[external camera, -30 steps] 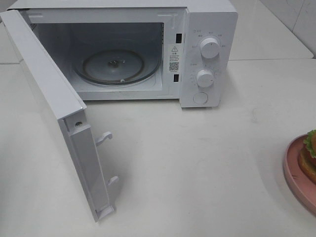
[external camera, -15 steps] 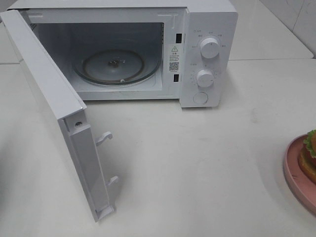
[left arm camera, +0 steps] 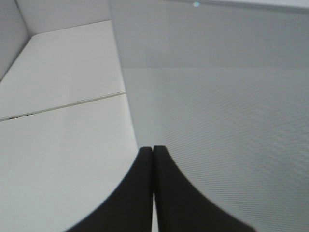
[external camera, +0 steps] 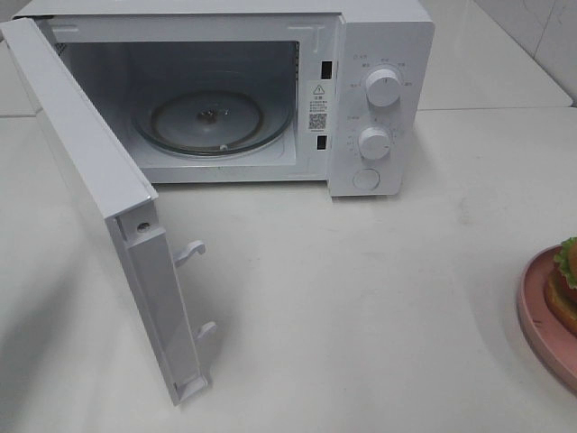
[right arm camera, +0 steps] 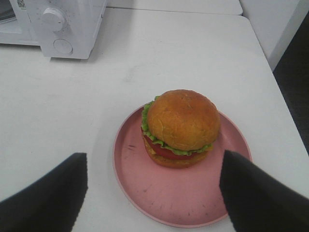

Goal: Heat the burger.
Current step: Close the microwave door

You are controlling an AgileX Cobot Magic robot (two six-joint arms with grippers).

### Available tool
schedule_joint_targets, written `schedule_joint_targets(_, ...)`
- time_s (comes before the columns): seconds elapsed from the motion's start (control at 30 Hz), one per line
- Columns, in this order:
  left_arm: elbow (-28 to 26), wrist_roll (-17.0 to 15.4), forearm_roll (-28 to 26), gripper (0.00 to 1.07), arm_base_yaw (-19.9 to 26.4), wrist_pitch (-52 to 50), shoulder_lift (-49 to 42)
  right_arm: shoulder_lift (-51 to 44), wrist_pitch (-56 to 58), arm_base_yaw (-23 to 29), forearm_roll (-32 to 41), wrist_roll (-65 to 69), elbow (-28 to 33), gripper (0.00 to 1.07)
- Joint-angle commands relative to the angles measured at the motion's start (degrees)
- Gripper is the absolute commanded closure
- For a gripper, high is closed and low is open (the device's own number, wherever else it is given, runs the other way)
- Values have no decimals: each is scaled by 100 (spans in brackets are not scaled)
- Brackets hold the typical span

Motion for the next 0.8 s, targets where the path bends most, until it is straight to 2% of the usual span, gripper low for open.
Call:
schedule_joint_targets(0.03, -132, -52, 0, 107, -361, -361, 338, -155, -34, -29, -29, -74, -6, 32)
schedule_joint_targets(0.07, -195, -52, 0, 107, -544, -487, 590, -155, -34, -29, -29, -74, -6, 32)
schedule_joint_targets(0.37, -516, -52, -132, 107, -1226, -911, 1409, -155, -34, -29, -29, -74, -6, 32)
schedule_joint_targets(0.5, -831, -52, -510, 107, -1719, -1066, 1793, -155, -34, -29, -29, -74, -6, 32)
schedule_joint_targets(0.77, -1427, 29, -963, 107, -2240, -1077, 2269, -155, -34, -29, -29, -74, -6, 32)
schedule_joint_targets(0.8, -1587, 29, -1169, 107, -2355, -1071, 2384, -155, -34, -29, -29, -74, -6, 32)
